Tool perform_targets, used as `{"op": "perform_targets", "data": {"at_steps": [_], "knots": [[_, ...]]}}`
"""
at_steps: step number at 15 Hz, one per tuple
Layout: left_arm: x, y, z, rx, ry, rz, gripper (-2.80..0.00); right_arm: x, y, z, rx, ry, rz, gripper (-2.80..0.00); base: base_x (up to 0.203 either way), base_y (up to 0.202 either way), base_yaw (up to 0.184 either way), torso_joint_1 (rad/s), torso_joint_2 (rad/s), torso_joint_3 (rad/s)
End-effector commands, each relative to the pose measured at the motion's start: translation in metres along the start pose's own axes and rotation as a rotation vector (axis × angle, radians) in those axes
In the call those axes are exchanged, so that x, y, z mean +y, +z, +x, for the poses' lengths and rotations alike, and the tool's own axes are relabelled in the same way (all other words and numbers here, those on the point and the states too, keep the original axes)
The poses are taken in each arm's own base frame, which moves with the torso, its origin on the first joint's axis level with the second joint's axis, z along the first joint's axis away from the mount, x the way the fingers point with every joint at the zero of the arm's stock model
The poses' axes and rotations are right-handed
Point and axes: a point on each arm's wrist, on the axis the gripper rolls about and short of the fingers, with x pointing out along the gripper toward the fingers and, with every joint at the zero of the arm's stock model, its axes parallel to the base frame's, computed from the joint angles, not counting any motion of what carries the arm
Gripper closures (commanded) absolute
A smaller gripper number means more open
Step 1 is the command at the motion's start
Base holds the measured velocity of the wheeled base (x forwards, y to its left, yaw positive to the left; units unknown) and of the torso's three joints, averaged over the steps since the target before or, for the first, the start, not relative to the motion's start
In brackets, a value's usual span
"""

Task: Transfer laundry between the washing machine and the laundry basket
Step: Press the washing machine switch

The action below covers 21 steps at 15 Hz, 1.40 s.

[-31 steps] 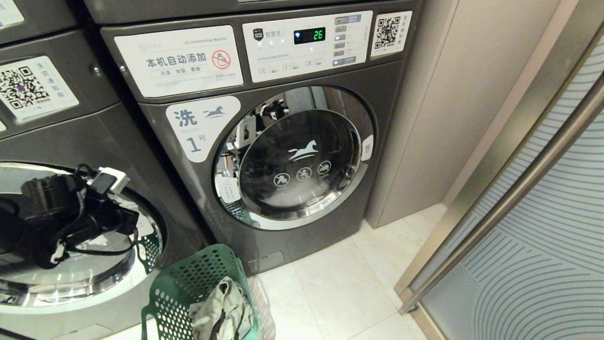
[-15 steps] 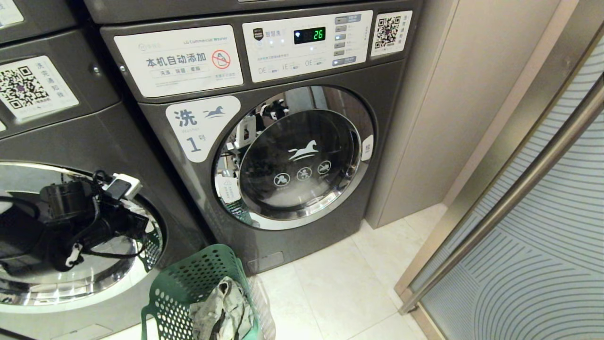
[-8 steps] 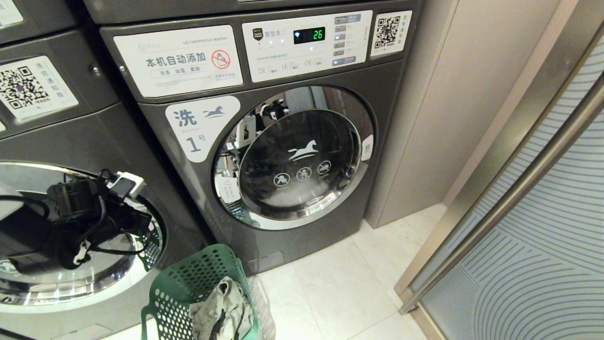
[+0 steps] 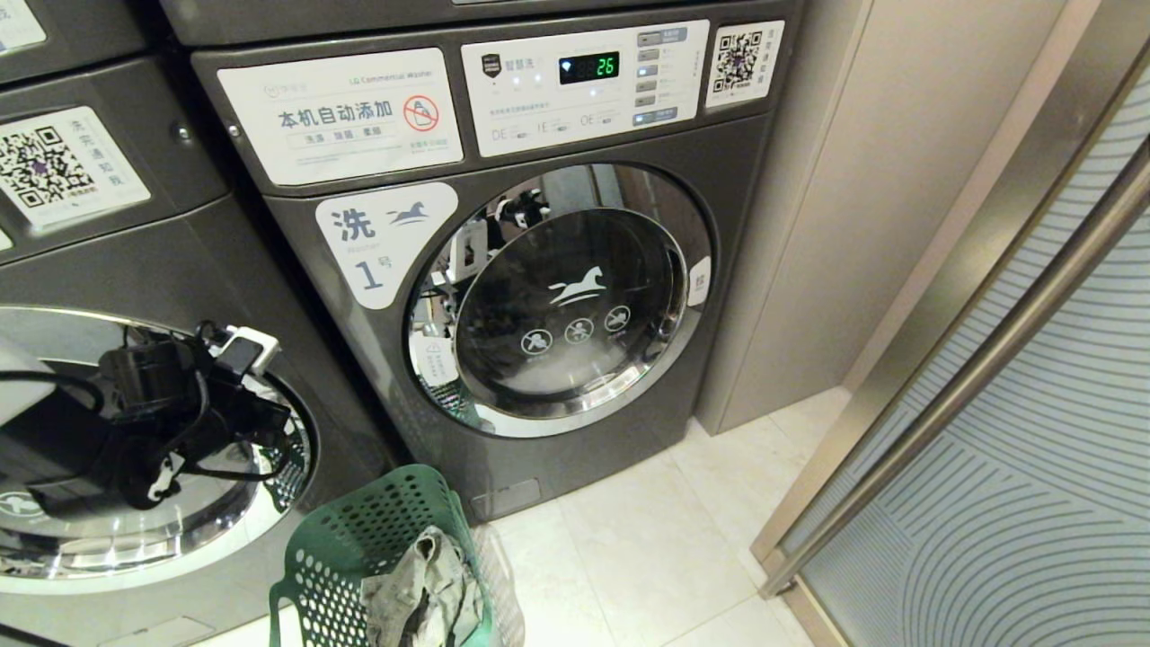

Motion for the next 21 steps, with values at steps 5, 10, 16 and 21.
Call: {"op": "perform_targets", "data": {"at_steps": [5, 10, 16, 21], "knots": [[0.001, 0.003, 0.005, -0.012, 0.038, 0.003, 0.0, 0.0, 0.0, 0.0, 0.0, 0.001, -0.001, 0.0, 0.0, 0.0, 0.0, 0.0, 0.0, 0.0], [0.003, 0.008, 0.008, -0.054, 0.07, 0.004, 0.0, 0.0, 0.0, 0.0, 0.0, 0.001, -0.001, 0.0, 0.0, 0.0, 0.0, 0.0, 0.0, 0.0], [0.002, 0.011, 0.008, -0.048, 0.123, 0.003, 0.0, 0.0, 0.0, 0.0, 0.001, 0.001, -0.001, 0.0, 0.0, 0.0, 0.0, 0.0, 0.0, 0.0], [0.002, 0.01, 0.005, -0.04, 0.156, 0.003, 0.0, 0.0, 0.0, 0.0, 0.0, 0.001, 0.0, 0.0, 0.0, 0.0, 0.0, 0.0, 0.0, 0.0]]}}
